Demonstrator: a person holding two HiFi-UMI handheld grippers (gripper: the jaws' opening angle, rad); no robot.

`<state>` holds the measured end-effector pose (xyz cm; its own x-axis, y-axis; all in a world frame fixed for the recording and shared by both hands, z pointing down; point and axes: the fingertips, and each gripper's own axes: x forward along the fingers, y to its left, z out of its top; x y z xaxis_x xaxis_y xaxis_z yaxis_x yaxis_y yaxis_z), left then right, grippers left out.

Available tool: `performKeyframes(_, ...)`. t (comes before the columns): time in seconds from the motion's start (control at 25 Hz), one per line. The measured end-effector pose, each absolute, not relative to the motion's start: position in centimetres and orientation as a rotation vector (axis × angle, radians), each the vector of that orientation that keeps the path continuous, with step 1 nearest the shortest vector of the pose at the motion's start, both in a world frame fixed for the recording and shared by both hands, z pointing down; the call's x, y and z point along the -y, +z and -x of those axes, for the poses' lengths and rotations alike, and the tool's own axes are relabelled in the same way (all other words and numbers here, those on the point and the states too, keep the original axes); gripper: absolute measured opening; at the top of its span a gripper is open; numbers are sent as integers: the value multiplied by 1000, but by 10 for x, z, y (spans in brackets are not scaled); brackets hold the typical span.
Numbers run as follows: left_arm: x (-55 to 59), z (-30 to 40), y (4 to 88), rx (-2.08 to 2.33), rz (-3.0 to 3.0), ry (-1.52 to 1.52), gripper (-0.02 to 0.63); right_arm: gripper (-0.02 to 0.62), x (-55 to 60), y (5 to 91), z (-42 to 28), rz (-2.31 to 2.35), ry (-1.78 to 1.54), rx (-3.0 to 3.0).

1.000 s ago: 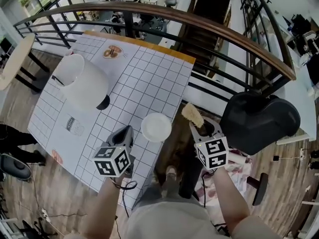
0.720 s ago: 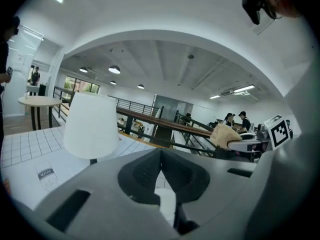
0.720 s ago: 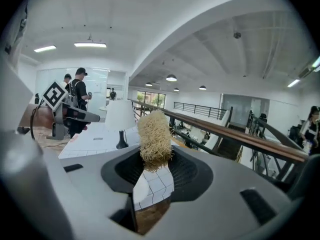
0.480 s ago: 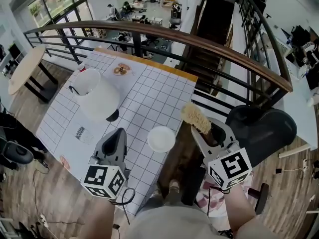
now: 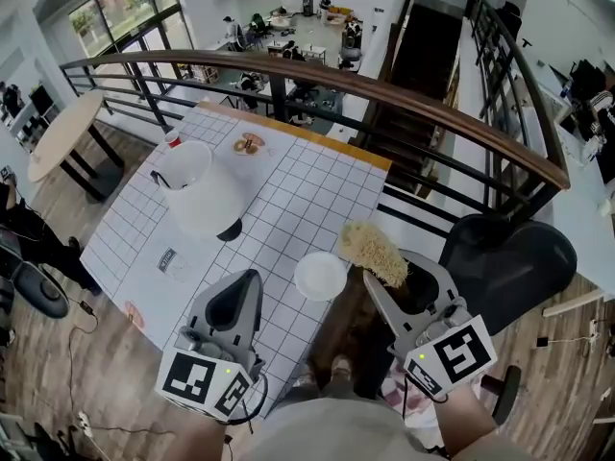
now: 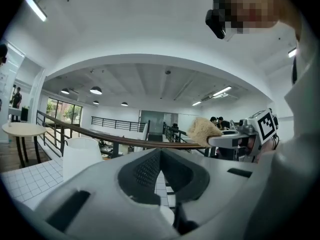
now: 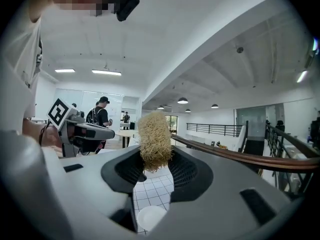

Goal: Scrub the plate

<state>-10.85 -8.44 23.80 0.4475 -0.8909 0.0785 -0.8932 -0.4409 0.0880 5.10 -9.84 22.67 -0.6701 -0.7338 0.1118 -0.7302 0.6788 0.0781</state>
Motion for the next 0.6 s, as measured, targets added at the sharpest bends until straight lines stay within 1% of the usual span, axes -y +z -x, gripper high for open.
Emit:
performKeyframes(0.16, 78, 104, 250, 1594, -2569, 53, 14, 137, 86, 221, -58, -1245, -2, 2792)
performKeyframes(0.36, 65, 89, 263, 1628, -2638, 175, 14, 137, 75, 251, -62, -1187, 92, 2766)
performKeyframes(0.6, 60, 79, 276, 1596, -2623, 204, 14, 137, 63, 263, -55, -1110, 158, 2788)
